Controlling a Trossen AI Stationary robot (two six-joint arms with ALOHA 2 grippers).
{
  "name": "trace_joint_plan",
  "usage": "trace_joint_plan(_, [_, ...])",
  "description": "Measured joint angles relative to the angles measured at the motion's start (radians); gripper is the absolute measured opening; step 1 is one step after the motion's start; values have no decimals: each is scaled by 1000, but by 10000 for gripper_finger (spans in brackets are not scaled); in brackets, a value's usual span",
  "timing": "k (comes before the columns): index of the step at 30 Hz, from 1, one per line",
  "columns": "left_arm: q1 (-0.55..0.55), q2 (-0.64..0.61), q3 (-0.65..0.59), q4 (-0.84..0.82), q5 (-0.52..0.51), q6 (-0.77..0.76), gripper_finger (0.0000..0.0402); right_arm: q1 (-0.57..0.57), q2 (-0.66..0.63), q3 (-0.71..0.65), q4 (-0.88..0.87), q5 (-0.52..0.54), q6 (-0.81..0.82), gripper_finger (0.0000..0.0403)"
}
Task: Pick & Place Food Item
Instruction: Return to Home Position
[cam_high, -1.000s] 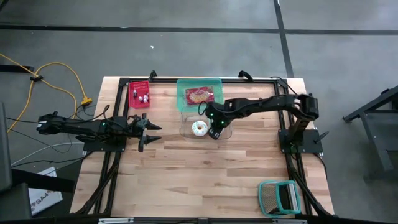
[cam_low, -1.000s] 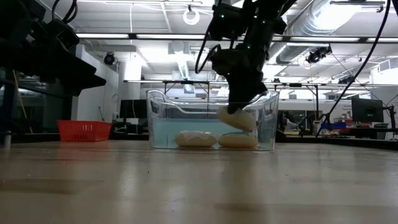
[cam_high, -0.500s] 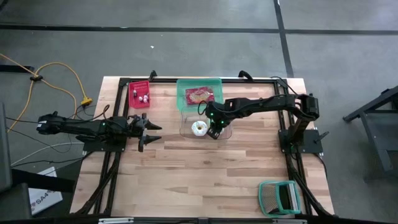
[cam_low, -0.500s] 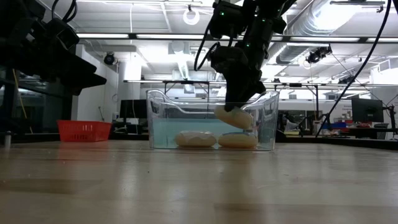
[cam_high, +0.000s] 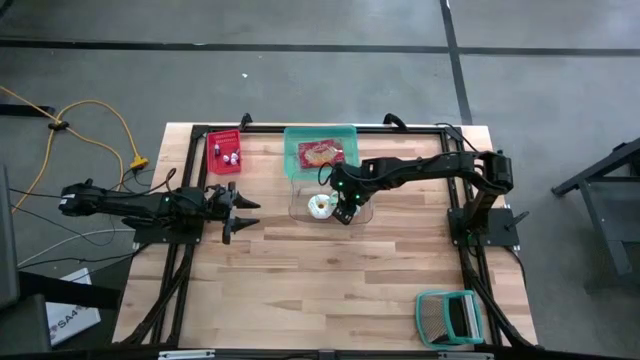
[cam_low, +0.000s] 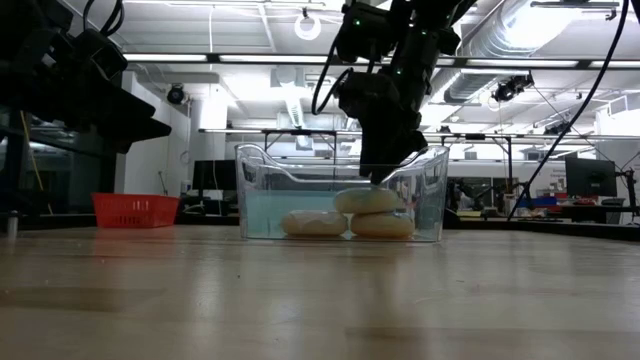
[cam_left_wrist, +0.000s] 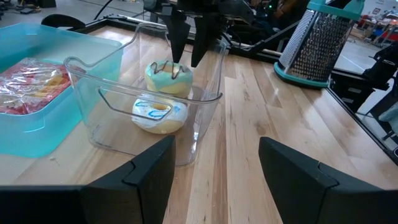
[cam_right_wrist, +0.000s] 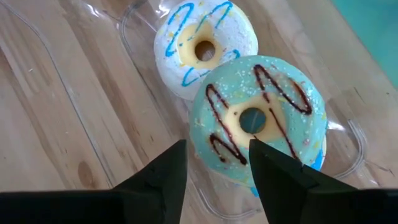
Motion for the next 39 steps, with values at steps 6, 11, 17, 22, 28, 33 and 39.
trace_joint_plan(6, [0,0,0,0,0,0,225,0,0,0,0,-1,0,159])
trace_joint_plan(11, [0,0,0,0,0,0,225,0,0,0,0,0,0,158])
trace_joint_plan(17, [0,0,0,0,0,0,225,-1,0,0,0,1,0,157])
trace_joint_plan(22, [0,0,0,0,0,0,225,-15,0,0,0,0,0,152])
trace_joint_plan(28, [0,0,0,0,0,0,225,-48,-43,0,12,-53,-2,151])
trace_joint_plan(33, [0,0,0,3,0,0,225,-61,-115,0,6,-43,-33,151])
trace_joint_plan(39, [0,0,0,4,0,0,225,-54,-198,0,-4,-18,-61,151])
